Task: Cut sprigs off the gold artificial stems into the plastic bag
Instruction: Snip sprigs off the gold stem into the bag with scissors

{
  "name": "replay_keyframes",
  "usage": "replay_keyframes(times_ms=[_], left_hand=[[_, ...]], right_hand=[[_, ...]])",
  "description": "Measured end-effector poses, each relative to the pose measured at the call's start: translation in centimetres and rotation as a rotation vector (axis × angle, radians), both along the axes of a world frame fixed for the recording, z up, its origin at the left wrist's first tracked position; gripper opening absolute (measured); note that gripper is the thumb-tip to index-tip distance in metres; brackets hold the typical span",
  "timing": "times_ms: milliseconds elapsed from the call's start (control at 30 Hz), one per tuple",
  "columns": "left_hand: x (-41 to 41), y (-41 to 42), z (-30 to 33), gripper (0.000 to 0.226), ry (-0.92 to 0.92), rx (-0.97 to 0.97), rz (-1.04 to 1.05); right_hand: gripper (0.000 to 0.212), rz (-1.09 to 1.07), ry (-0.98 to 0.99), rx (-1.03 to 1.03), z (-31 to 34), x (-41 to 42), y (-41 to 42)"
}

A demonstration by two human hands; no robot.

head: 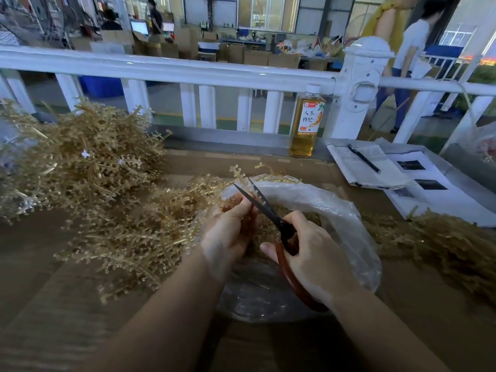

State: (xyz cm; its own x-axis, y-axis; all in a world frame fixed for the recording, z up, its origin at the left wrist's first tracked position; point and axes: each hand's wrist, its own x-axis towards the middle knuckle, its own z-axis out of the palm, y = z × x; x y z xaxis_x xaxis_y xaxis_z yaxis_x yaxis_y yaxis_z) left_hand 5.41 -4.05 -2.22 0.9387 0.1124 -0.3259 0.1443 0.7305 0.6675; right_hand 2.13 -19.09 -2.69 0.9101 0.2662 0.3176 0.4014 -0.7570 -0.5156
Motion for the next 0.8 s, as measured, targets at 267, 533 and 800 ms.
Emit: replay_keyframes(times_ms=[267, 533, 800], left_hand=[[-0.29, -0.21, -0.33, 0.017, -0.080, 0.099, -0.056], [-0.18, -0.27, -0.54, 0.019, -0.103, 0.116, -0.085], [0.14, -0.04, -0.81, 0.018, -0.088, 0.116, -0.121]], right_hand=[[0.035, 0.007, 0.005, 0.019, -0.23, 0.20, -0.14], [0.035, 0.009, 0.004, 0.016, -0.40, 0.37, -0.29], [0.035, 0.005, -0.021, -0.062, -0.43, 0.33, -0.42]])
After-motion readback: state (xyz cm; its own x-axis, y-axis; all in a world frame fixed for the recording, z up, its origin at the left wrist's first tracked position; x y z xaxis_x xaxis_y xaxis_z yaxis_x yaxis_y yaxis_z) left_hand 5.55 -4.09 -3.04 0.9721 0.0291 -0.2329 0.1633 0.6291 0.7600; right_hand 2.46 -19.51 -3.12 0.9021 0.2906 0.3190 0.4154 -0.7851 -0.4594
